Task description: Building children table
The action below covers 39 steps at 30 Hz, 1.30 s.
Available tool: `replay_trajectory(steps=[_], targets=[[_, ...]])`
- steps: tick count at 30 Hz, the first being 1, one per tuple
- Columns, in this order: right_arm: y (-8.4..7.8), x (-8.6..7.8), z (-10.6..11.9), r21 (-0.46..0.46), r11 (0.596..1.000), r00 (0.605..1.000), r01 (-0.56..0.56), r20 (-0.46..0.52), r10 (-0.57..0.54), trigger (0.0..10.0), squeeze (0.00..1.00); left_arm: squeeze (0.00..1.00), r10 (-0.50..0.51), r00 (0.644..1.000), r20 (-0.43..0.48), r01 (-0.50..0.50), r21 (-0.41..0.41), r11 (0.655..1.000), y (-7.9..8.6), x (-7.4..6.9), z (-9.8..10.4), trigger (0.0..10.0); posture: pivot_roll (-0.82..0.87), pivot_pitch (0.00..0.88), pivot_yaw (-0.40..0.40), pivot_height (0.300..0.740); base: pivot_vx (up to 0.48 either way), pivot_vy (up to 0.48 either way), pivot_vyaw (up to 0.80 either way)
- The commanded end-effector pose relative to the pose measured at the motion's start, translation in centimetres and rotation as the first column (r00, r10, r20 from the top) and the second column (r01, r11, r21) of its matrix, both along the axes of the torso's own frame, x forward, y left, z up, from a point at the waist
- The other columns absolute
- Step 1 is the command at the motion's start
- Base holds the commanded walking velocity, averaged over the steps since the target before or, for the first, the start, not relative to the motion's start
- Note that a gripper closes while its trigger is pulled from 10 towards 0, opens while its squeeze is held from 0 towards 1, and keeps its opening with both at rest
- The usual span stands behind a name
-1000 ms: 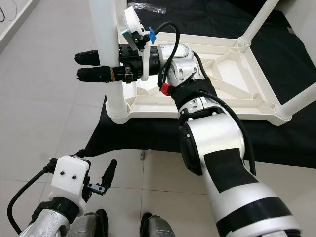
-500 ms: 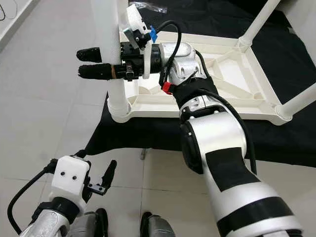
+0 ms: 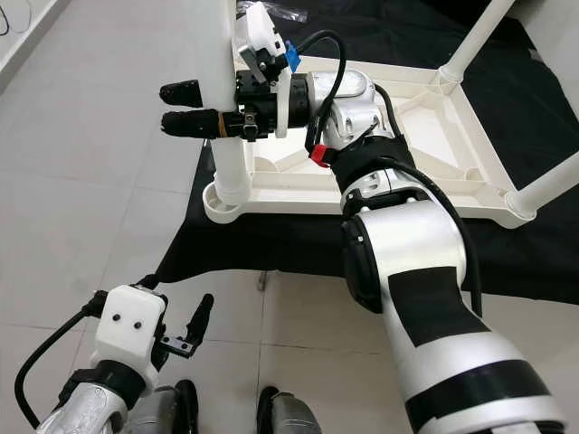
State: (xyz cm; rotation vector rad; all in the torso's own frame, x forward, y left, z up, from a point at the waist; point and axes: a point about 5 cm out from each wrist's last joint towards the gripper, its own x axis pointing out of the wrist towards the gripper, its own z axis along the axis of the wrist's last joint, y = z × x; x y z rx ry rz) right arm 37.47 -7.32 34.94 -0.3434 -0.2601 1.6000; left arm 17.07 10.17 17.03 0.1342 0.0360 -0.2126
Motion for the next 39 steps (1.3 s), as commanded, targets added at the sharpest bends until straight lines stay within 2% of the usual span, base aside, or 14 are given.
replay_trajectory(steps=[1,6,9,14,18,23,34,36,37,39], targets=[[-0.7,0.2,-0.8,-0.040,0.999,1.000,0.014,-0.020,-0.015,10.0,0.00,0.00,-0.016,0.999,-0.032,0.016,0.014,1.000,-0.2,-0.2,-0.7,10.0,0.13,0.274,-0.174,0.740,0.000,0.000,0.00],[-0.8,0.3,-1.3,-0.041,0.999,0.999,0.019,-0.046,-0.020,10.0,0.00,0.00,-0.014,0.999,-0.030,0.015,0.017,1.000,-0.2,-0.1,-0.7,10.0,0.13,0.277,-0.173,0.740,0.000,0.000,0.00],[-0.6,0.2,-2.1,-0.030,0.999,0.998,-0.015,-0.070,0.013,10.0,0.00,0.00,-0.014,0.999,-0.031,0.014,0.018,1.000,-0.1,-0.1,-0.7,10.0,0.13,0.278,-0.169,0.740,0.000,0.000,0.00],[-0.3,0.1,-2.1,-0.020,0.999,0.997,-0.038,-0.070,0.036,10.0,0.00,0.00,-0.016,0.999,-0.032,0.017,0.018,1.000,-0.2,0.0,-0.7,10.0,0.14,0.277,-0.169,0.740,0.000,0.000,0.00],[0.8,-0.3,-1.9,0.012,0.995,0.992,-0.097,-0.081,0.098,10.0,0.00,0.00,-0.015,0.999,-0.032,0.015,0.017,1.000,-0.2,0.1,-0.8,10.0,0.13,0.272,-0.166,0.740,0.000,0.000,0.00],[1.1,-0.4,-2.3,0.004,0.994,0.991,-0.107,-0.083,0.107,10.0,0.00,0.00,-0.017,0.999,-0.029,0.017,0.018,1.000,-0.2,0.1,-0.8,10.0,0.13,0.266,-0.171,0.740,0.000,0.000,0.00],[0.8,0.3,-3.6,0.019,1.000,0.991,-0.007,-0.132,0.009,10.0,0.00,0.00,-0.018,0.999,-0.029,0.019,0.016,1.000,-0.4,0.0,-0.9,10.0,0.13,0.247,-0.177,0.740,0.000,0.000,0.00],[0.2,0.7,-4.5,0.047,0.997,0.983,0.061,-0.175,-0.052,10.0,0.00,0.00,-0.020,0.999,-0.028,0.020,0.014,1.000,-0.5,0.0,-0.9,10.0,0.14,0.240,-0.178,0.740,0.000,0.000,0.00],[0.2,0.7,-4.5,0.047,0.997,0.983,0.061,-0.175,-0.052,10.0,0.00,0.00,-0.020,0.999,-0.028,0.020,0.014,1.000,-0.5,0.0,-0.9,10.0,0.14,0.240,-0.178,0.740,0.000,0.000,0.00],[-0.4,1.1,-5.7,0.043,0.988,0.970,0.148,-0.203,-0.136,10.0,0.00,0.00,-0.019,0.999,-0.027,0.020,0.012,1.000,-0.5,0.0,-0.9,10.0,0.14,0.242,-0.177,0.740,0.000,0.000,0.00]])
